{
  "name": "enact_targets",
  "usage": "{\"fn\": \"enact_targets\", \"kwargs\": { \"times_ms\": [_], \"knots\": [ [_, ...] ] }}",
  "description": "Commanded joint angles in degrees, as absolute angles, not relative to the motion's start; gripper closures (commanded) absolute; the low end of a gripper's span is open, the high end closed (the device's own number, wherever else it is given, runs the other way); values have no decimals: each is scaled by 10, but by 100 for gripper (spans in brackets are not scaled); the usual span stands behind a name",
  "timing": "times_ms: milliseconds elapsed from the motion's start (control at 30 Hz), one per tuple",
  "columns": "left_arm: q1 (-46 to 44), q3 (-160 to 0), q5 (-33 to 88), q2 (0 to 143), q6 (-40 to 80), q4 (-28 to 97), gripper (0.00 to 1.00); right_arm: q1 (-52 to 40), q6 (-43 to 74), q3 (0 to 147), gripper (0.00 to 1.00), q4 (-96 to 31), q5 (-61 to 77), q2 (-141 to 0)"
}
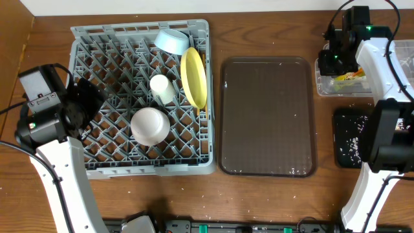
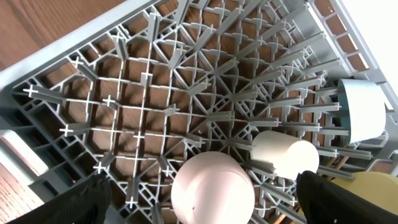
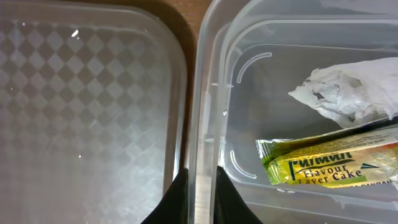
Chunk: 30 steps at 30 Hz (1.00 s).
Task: Sort waste into correct bins and load items into the dishwasher
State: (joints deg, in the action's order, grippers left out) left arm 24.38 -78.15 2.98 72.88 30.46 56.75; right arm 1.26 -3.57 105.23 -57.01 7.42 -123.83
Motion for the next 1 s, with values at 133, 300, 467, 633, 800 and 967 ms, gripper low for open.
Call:
{"fn": "enact_targets", "kwargs": {
  "times_ms": [133,300,467,633,800,967],
  "knots": [
    [246,-785,23,730,309,569,4,7,-51,1061,89,-562,105,-1241],
    [246,-785,23,730,309,569,4,7,-34,1061,79,-561,105,-1240],
    [246,-785,23,730,310,569,4,8,7,1080,56,-571,75,-1217],
    [246,-785,23,730,310,569,4,8,21,1111,23,-601,46,-1175],
    [246,-785,23,730,310,569,4,8,33,1122,1,-640,37,-1121],
    [246,-785,23,730,310,569,4,8,60,1122,1,-697,50,-1065]
  ]
}}
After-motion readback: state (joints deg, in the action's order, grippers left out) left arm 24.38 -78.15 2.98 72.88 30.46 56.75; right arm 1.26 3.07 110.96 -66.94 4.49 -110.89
